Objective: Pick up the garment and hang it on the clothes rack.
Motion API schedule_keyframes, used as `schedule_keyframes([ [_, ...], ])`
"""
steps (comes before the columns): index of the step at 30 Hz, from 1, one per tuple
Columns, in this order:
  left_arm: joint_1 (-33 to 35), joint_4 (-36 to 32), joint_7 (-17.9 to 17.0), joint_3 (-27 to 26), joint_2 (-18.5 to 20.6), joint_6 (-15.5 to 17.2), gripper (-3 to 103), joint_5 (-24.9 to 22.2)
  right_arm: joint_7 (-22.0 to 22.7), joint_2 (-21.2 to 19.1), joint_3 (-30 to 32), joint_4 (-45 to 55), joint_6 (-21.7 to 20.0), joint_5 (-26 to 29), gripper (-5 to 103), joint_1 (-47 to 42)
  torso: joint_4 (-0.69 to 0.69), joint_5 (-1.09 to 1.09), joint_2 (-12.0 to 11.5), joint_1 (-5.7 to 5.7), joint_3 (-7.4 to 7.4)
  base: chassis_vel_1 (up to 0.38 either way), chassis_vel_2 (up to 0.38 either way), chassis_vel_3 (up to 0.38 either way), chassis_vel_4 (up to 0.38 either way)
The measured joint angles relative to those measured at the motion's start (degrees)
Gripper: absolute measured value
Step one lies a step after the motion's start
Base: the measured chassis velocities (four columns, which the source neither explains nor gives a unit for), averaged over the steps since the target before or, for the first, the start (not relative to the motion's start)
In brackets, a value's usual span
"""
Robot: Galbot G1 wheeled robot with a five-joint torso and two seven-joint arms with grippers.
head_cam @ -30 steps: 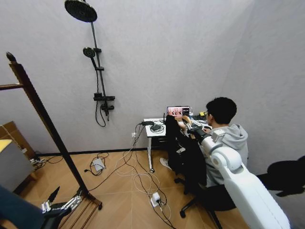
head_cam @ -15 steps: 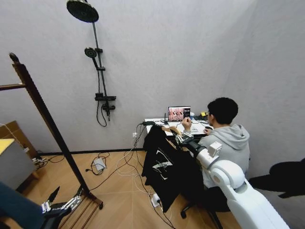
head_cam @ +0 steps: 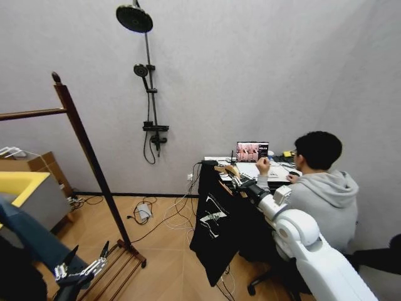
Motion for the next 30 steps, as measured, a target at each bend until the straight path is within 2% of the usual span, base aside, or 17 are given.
schedule_keyframes([
  [30,0.00,0.00,0.00,0.00,0.00,0.00,100,0.00,-0.53,0.60,-1.61,-1.89,0.95,-1.07,10,0.35,0.00,0.00,0.00,0.00,0.00,0.119,0.123,0.119,0.126],
])
